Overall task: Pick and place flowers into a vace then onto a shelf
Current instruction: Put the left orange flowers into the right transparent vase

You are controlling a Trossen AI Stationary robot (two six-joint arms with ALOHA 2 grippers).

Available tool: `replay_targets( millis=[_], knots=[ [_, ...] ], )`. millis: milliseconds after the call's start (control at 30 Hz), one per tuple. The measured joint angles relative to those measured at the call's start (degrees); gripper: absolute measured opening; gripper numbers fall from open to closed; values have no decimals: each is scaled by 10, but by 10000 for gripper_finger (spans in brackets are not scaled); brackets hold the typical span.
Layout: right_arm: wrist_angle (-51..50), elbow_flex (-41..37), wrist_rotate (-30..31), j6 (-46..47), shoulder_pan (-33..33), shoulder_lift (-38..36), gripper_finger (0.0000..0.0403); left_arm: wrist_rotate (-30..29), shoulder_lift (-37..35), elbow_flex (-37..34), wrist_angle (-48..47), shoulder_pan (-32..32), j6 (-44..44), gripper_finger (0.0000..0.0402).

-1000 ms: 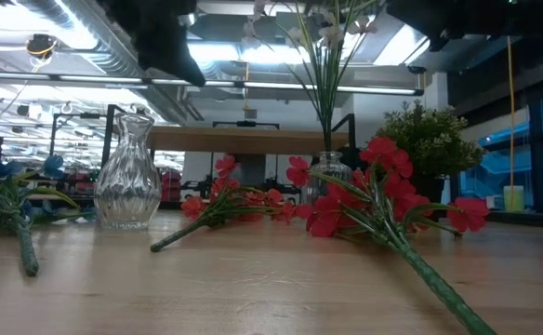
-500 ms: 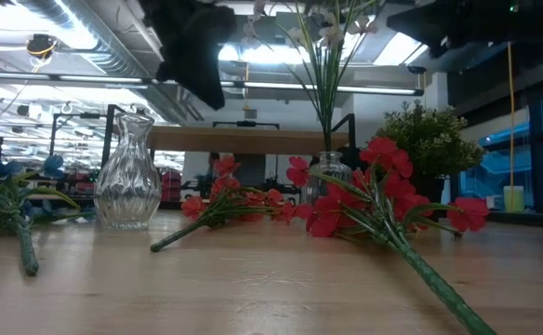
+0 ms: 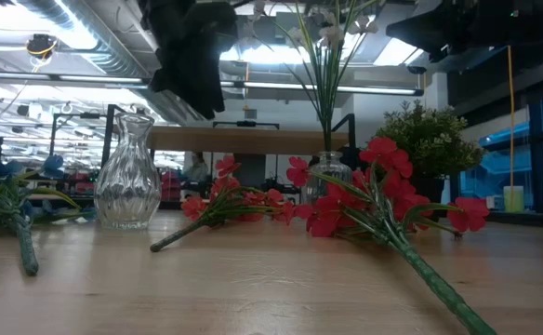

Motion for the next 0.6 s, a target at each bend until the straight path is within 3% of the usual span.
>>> replay_targets(
  millis=[300,600],
  knots=[
    [-9,0,-1,3,0,0,5,-18,37,0,5,-26,-17,164],
    [-31,0,-1,19,0,0,5,-20,102,0,45,-30,17,173]
  ],
)
